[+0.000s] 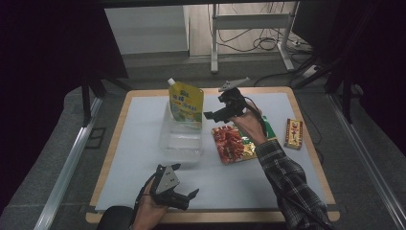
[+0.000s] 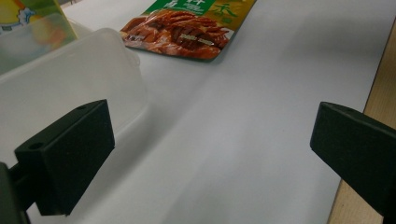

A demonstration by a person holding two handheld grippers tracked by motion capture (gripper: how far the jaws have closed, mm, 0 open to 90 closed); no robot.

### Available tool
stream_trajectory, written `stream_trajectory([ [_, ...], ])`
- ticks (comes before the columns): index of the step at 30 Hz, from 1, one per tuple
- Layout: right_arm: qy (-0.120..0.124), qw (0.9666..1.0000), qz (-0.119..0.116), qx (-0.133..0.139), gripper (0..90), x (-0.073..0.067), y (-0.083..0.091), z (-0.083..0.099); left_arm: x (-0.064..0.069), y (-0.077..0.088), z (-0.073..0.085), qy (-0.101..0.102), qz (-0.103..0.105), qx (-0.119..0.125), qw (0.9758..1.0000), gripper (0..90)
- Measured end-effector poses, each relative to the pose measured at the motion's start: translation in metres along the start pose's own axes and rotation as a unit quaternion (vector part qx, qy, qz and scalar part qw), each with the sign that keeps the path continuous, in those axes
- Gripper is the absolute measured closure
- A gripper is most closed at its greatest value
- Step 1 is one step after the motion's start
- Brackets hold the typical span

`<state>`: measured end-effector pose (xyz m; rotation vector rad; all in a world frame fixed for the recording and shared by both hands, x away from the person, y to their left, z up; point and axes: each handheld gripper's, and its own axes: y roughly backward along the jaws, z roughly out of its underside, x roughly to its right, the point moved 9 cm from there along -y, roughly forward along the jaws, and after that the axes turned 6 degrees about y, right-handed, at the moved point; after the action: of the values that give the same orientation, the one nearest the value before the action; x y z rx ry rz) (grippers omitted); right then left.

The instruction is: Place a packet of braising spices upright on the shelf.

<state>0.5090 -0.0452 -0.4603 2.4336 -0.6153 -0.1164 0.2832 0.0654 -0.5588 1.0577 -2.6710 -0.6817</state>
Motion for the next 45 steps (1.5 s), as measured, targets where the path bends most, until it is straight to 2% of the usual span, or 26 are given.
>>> stream_trajectory([
  [7, -0.007, 0.9998, -0.008, -0.014, 2.3, -0.005, 0.02, 0.031, 0.0, 0.0, -0.002, -0.006, -0.002, 0.012, 0.9999, 0.5],
  [14, -0.02, 0.9996, 0.005, -0.019, 1.0, -0.008, 0.036, 0.06, -0.005, 0.0, -0.001, -0.009, -0.009, 0.009, 0.9999, 0.6],
  [17, -0.025, 0.9996, 0.005, -0.014, 1.1, -0.012, 0.041, 0.069, -0.006, -0.001, -0.001, -0.003, -0.009, 0.012, 0.9999, 0.6],
  [21, -0.034, 0.9993, 0.007, -0.012, 1.1, -0.018, 0.047, 0.082, -0.003, -0.002, -0.002, 0.005, 0.003, 0.017, 0.9998, 0.6],
  [26, -0.034, 0.9992, 0.02, -0.013, 1.2, -0.021, 0.054, 0.097, -0.001, -0.004, 0.0, 0.0, 0.005, 0.011, 0.9999, 0.4],
  [30, -0.036, 0.9988, 0.029, -0.015, 1.2, -0.02, 0.06, 0.105, 0.0, -0.005, 0.001, -0.003, 0.005, 0.006, 1.0, 0.2],
  [35, -0.037, 0.9984, 0.035, -0.026, 1.4, -0.018, 0.066, 0.118, 0.0, -0.006, 0.003, -0.019, -0.007, -0.004, 0.9998, 0.1],
  [39, -0.032, 0.9979, 0.045, -0.033, 1.4, -0.013, 0.071, 0.13, -0.001, -0.006, 0.003, -0.018, -0.007, -0.004, 0.9998, 0.1],
  [45, -0.04, 0.9967, 0.058, -0.041, 1.1, 0.0, 0.078, 0.145, -0.003, -0.005, 0.004, -0.017, -0.01, -0.01, 0.9998, 0.1],
])
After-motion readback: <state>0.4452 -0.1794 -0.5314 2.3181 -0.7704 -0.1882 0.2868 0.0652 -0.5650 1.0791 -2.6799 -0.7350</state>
